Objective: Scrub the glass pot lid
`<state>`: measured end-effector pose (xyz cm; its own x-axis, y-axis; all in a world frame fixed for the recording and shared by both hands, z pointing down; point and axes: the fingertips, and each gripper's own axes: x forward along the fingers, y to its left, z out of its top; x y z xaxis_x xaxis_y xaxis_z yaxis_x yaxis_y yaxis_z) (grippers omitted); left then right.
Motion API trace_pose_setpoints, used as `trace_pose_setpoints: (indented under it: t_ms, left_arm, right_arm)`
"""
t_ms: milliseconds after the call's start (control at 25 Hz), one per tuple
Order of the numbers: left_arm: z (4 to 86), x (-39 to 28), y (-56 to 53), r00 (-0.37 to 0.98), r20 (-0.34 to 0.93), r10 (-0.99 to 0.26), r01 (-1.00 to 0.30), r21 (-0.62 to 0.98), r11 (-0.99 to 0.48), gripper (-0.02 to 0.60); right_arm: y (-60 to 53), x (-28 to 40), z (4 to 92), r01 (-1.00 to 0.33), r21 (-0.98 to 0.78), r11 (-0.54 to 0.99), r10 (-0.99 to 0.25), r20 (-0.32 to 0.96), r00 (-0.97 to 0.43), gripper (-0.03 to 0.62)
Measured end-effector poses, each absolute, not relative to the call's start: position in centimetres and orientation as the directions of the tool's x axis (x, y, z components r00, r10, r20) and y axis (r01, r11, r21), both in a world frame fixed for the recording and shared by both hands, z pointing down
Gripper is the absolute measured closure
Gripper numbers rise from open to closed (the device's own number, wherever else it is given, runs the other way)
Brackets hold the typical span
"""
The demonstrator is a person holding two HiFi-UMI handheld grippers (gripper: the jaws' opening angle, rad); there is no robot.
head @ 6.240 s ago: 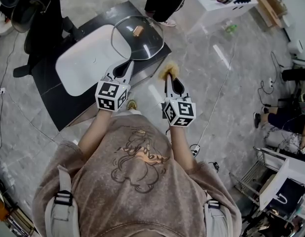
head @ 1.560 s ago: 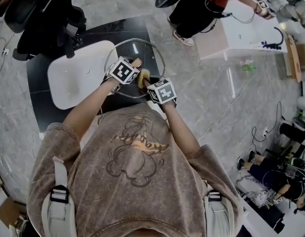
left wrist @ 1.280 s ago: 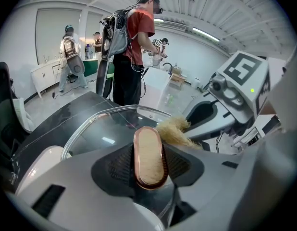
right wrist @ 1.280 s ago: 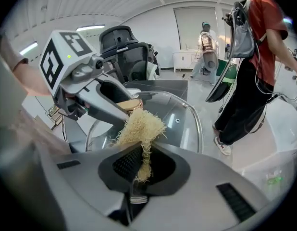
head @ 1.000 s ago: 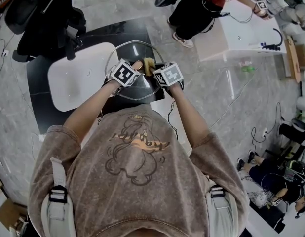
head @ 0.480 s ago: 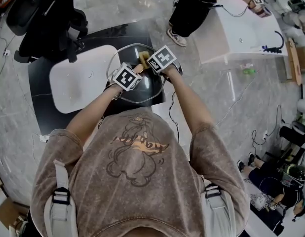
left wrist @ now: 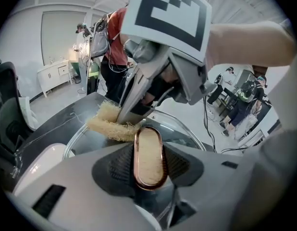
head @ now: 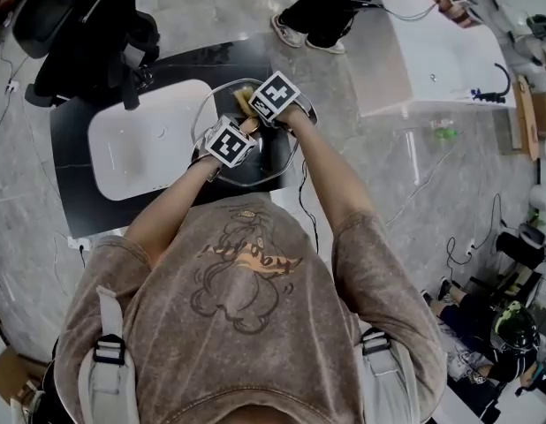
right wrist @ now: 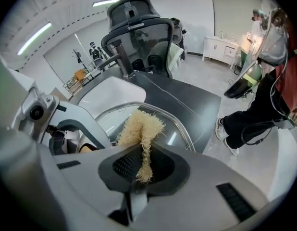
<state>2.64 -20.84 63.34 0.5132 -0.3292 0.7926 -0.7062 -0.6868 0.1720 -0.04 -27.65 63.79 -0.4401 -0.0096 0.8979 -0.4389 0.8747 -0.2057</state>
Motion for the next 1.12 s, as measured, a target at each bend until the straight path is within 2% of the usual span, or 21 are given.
trace_pose_setpoints:
  t_ms: [320, 680, 1120]
  left_arm:
    - [63.4, 2.8, -20.8, 0.517, 0.785, -0.34, -0.71, 0.172, -0.683, 0.399]
    - [63.2, 2.8, -20.8, 0.523, 0.773, -0.358, -0.72, 0.176, -0.672, 0.399]
    - [63.7, 2.7, -20.8, 0.524, 0.772, -0.359, -0.717, 0.173, -0.676, 0.399]
  right_arm:
    - [-26.6, -4.3, 63.6, -0.315, -0.223, 0.923, 0.052, 0.88, -0.472, 0.554]
    - [-25.2, -6.6, 63.9, -0.132, -0.303, 0.944, 0.224, 0.88, -0.419, 0.556]
    - [-24.9, -7.8, 64.4, -0.075, -0.344, 0.936, 0.28, 0.857, -0.431, 0.554]
